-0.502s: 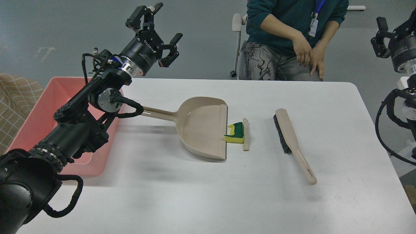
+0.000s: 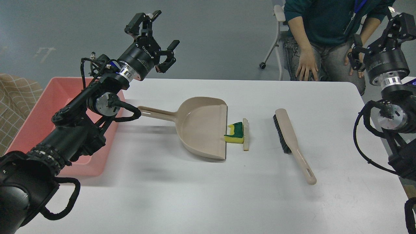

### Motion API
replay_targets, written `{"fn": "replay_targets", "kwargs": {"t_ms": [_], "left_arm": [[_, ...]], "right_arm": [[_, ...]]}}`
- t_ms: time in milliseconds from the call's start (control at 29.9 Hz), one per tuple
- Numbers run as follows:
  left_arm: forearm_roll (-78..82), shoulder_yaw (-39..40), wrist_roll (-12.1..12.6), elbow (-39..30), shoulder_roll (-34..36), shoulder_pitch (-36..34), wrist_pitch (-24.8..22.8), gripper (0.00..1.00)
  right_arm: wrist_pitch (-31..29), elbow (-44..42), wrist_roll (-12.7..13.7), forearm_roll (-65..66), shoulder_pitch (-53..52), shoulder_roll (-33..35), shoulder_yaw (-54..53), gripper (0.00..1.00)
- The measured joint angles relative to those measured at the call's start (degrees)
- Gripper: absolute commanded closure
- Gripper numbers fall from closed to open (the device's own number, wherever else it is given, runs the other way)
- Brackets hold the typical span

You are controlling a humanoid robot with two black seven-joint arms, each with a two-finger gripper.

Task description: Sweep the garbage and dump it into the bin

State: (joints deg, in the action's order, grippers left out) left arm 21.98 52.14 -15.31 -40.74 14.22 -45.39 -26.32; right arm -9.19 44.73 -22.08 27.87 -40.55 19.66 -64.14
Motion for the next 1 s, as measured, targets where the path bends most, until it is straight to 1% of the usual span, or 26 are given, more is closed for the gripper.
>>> {"fn": "replay_targets", "kwargs": {"t_ms": [134, 502, 702, 836, 1003], "left_arm": [[-0.8, 0.8, -0.1, -0.5, 1.0, -0.1, -0.6, 0.02], [-0.9, -0.1, 0.6, 0.1, 1.3, -0.9, 0.1, 0.02], [-0.7, 0.0, 0.6, 1.3, 1.0, -1.7, 3.0, 0.02], [-0.4, -0.1, -0.1, 1.4, 0.9, -1.7, 3.3, 0.02], [-0.4, -0.2, -0.2, 1.4, 0.4, -1.7, 3.5, 0.02]], "right_arm": [[1.0, 0.1, 0.0, -0.1, -0.4, -0.8, -0.8, 0.00], [0.7, 0.7, -0.1, -0.2, 0.3, -0.9, 0.0, 0.00], [0.2, 0.6, 0.1, -0.2, 0.6, -0.6, -0.1, 0.00], [0.2, 0.8, 0.1, -0.2, 0.4, -0.7, -0.1, 0.00], [-0.1, 0.8, 0.0, -0.1, 0.2, -0.7, -0.1, 0.00]]}}
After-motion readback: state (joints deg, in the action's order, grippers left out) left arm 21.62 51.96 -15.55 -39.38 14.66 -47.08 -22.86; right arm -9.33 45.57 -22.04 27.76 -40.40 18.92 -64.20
